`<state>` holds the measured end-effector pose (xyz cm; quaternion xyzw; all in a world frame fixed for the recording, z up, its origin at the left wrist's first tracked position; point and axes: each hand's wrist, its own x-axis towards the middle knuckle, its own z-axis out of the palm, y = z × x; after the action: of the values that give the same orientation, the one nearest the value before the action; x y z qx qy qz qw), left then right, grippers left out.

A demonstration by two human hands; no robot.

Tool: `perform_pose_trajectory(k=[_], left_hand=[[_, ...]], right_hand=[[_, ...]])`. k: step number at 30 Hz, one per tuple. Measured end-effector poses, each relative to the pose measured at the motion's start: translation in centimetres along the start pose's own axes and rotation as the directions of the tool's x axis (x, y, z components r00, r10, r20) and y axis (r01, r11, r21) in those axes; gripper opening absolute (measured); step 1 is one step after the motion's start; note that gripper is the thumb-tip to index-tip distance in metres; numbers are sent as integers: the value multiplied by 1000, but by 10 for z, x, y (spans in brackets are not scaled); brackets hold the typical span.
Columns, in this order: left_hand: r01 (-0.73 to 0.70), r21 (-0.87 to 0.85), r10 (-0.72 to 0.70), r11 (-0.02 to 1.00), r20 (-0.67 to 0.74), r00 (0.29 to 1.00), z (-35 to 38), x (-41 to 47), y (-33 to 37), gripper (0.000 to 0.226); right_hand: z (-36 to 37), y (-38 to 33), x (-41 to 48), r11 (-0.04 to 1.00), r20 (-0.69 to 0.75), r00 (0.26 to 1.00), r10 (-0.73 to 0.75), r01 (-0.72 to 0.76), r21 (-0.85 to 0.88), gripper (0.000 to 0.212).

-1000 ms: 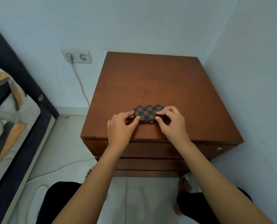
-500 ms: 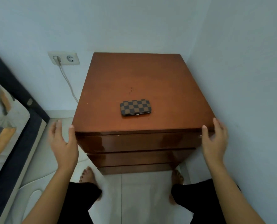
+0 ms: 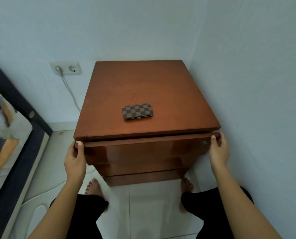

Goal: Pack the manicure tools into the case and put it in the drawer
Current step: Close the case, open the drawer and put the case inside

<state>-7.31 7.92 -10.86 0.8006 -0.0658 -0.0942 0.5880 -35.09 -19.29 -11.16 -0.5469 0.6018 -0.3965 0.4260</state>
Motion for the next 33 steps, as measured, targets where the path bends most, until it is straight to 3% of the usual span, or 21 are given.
perform_pose_trajectory(k=[15,22,25,28,30,33], left_hand=[[-23,-4,22,1000,-135,991,-42,-99,-26,47],[-21,31,25,999,-116,993,-50,-97,-31,45],[-92,198,111,976,-84,990,-50,-78,-9,46],[-282,348,308,894,-22,951,-42,-53,23,46],[-373,411,369,832,94,925,-30,-32,41,48],[-470,523,351,711,315,882,0,-1,56,58]], right_hand=[[-66,41,-84,997,-149,987,-56,63,43,41],[-82,41,-86,992,-113,986,-125,123,-22,41],[-84,28,-76,958,-14,967,-253,249,-140,37],[-74,4,-63,878,94,914,-394,404,-255,38],[-56,-14,-57,813,195,864,-464,503,-294,39],[-17,-43,-50,733,395,768,-505,623,-273,42]])
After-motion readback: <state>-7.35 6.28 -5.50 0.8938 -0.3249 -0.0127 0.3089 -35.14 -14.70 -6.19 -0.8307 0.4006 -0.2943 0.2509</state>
